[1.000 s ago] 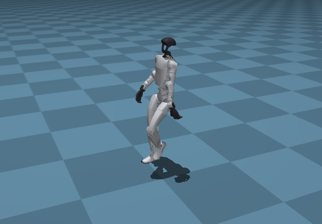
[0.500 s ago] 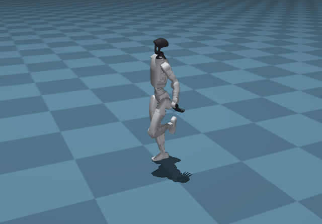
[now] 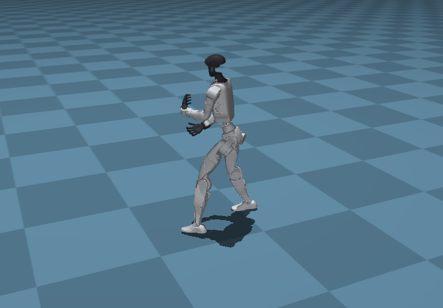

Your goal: Kungfu

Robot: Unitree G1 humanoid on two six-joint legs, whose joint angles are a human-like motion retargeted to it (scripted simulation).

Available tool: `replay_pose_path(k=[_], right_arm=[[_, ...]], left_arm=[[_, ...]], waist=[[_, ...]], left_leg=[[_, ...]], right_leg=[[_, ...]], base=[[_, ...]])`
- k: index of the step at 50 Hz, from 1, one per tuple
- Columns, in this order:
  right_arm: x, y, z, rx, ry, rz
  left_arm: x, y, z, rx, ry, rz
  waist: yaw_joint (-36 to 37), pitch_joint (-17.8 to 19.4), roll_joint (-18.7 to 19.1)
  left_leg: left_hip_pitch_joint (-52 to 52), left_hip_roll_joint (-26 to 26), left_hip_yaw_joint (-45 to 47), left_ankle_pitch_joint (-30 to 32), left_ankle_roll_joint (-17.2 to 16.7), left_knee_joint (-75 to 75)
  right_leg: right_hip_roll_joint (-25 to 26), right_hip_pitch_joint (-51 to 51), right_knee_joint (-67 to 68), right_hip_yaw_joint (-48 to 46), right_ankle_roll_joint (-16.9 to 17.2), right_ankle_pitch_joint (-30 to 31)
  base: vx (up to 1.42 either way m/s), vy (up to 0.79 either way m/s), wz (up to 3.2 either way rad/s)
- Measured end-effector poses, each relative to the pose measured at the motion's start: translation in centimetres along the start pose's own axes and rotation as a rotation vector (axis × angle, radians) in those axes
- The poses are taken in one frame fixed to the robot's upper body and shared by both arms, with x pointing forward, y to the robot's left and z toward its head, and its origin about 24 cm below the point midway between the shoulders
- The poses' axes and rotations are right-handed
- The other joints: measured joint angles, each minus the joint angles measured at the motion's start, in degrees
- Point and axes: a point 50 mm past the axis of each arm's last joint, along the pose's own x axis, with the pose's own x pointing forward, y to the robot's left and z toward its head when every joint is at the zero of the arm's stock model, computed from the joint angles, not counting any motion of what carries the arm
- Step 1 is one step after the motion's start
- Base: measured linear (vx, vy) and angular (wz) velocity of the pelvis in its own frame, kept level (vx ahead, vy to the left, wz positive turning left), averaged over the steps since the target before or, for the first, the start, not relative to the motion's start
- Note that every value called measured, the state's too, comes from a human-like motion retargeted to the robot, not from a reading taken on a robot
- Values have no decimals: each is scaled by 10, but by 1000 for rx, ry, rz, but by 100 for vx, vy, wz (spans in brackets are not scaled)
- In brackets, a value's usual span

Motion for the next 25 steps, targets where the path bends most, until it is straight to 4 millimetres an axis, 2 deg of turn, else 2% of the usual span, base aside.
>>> replay_pose_path(k=[2, 3, 5, 7, 8, 10, 12, 13, 15, 17, 19, 20, 22, 23, 25], right_arm=[[32, 28, 16, 17, -17, 190], [44, 43, 19, 28, -14, 281], [64, 81, 7, 53, 38, 465], [74, 103, -3, 72, 80, 559], [76, 106, -4, 72, 98, 561], [76, 104, -5, 51, 75, 523], [69, 89, 3, -8, 7, 433], [65, 80, 6, -40, -7, 384], [58, 64, 21, -172, -29, 310], [53, 54, 40, -362, -19, 293], [49, 54, 54, -546, 28, 336], [47, 56, 61, -623, 47, 367], [43, 67, 87, -710, 17, 435], [40, 76, 108, -736, -11, 476], [30, 99, 148, -737, -44, 567]], left_arm=[[-3, -9, -13, -58, 24, -122], [-7, -13, -24, -86, 58, -163], [-22, -15, -50, -146, 160, -172], [-30, -19, -72, -258, 244, -119], [-32, -21, -82, -340, 253, -82], [-25, -32, -91, -479, 206, -45], [-13, -52, -101, -559, 201, -83], [-12, -57, -103, -562, 220, -109], [-18, -49, -100, -527, 245, -124], [-21, -34, -94, -513, 245, -77], [-26, -12, -83, -526, 220, -2], [-31, 1, -76, -532, 201, 34], [-45, 24, -60, -498, 185, 83], [-58, 37, -54, -462, 194, 116], [-86, 56, -54, -389, 284, 200]], waist=[[16, 29, -13], [5, 36, -9], [-24, 14, -49], [-63, 25, 44], [-61, 37, 64], [-45, 50, 49], [-58, 31, -2], [-71, 21, 1], [-79, 17, 7], [-83, 15, 1], [-96, 2, -2], [-102, -4, -1], [-107, -1, 1], [-111, -3, 3], [-123, -13, 16]], left_leg=[[-2, 25, 130, -123, -23, 39], [-50, 33, 149, -140, -16, 116], [-113, 26, 259, -180, 7, 177], [-188, 50, 214, -233, 3, 247], [-217, 63, 207, -257, 1, 285], [-243, 70, 250, -285, 18, 330], [-254, 26, 319, -299, 46, 348], [-264, 6, 315, -299, 55, 352], [-264, -4, 318, -297, 72, 356], [-241, 0, 336, -301, 83, 349], [-212, -4, 353, -299, 89, 325], [-194, -7, 360, -296, 91, 308], [-145, -5, 362, -282, 94, 269], [-122, -5, 361, -275, 96, 248], [-71, -9, 355, -254, 104, 188]], right_leg=[[-7, -88, 123, 33, 78, 8], [-9, -146, 183, 0, 104, 35], [-71, -308, 285, -70, 123, 78], [-148, -359, 323, -298, 89, 76], [-178, -366, 323, -384, 45, 61], [-241, -386, 311, -455, -42, 6], [-275, -449, 302, -351, 11, 2], [-261, -461, 296, -314, 35, 6], [-274, -458, 276, -330, 27, 26], [-298, -435, 227, -343, 33, 56], [-277, -405, 174, -311, 45, 84], [-260, -384, 145, -288, 53, 102], [-247, -328, 96, -296, 61, 193], [-251, -310, 87, -325, 59, 259], [-237, -295, 107, -358, 60, 340]], base=[[-19, 105, -391], [-17, 95, -285], [-20, 81, -210], [-41, 81, -91], [-34, 62, -117], [-16, 43, -101], [7, 33, 87], [11, 33, 112], [6, 42, 7], [14, 50, -82], [28, 43, -72], [27, 43, -78], [22, 41, -80], [23, 33, -66], [27, 29, -61]])
